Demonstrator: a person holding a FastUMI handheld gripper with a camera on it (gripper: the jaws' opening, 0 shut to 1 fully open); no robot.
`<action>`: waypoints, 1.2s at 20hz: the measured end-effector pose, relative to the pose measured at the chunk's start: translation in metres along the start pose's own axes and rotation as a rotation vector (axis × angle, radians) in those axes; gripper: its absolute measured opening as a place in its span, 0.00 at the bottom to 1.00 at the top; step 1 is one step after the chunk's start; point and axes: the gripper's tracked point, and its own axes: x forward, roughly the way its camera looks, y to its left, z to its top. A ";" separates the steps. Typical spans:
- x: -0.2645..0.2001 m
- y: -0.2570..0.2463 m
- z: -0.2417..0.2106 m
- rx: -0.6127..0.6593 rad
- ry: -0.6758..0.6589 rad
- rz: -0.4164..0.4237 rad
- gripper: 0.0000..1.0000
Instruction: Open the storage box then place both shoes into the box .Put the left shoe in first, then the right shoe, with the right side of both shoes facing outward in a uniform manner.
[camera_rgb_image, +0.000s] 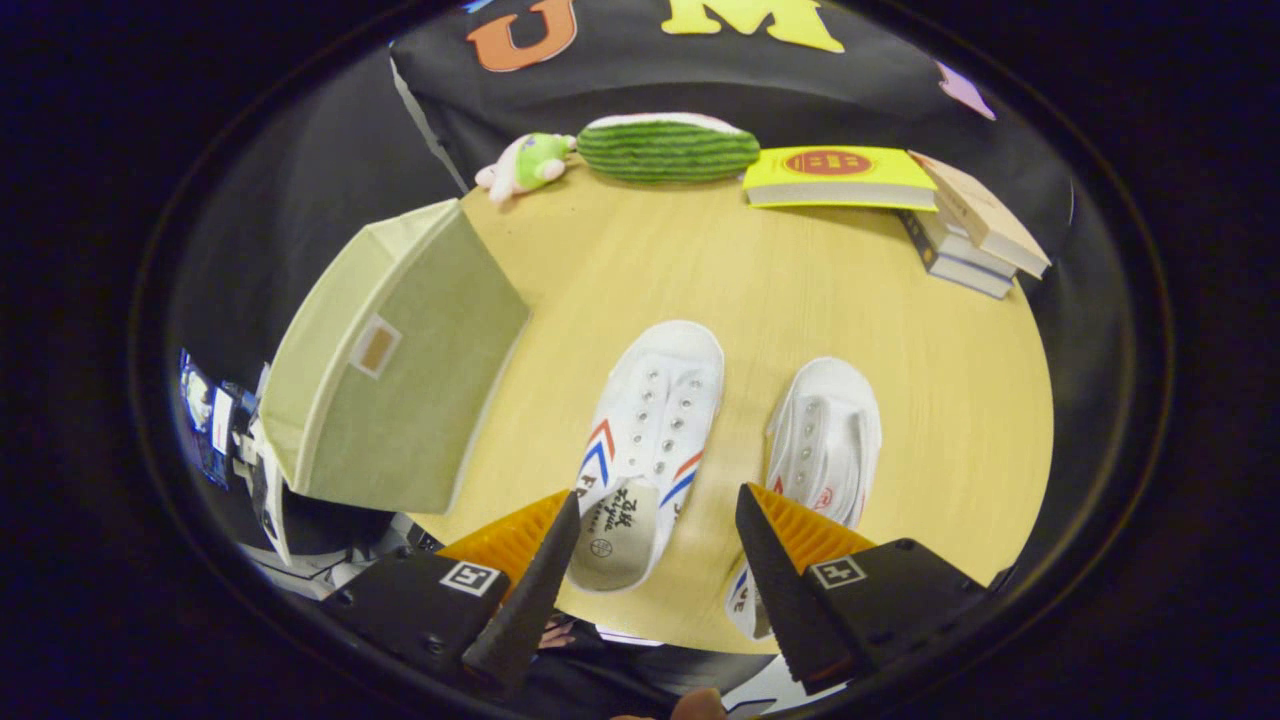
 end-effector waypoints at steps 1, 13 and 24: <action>0.008 -0.004 -0.003 0.000 0.020 -0.001 0.97; 0.066 0.009 -0.005 0.204 0.140 0.117 0.60; 0.040 0.017 0.003 0.551 0.045 0.292 0.06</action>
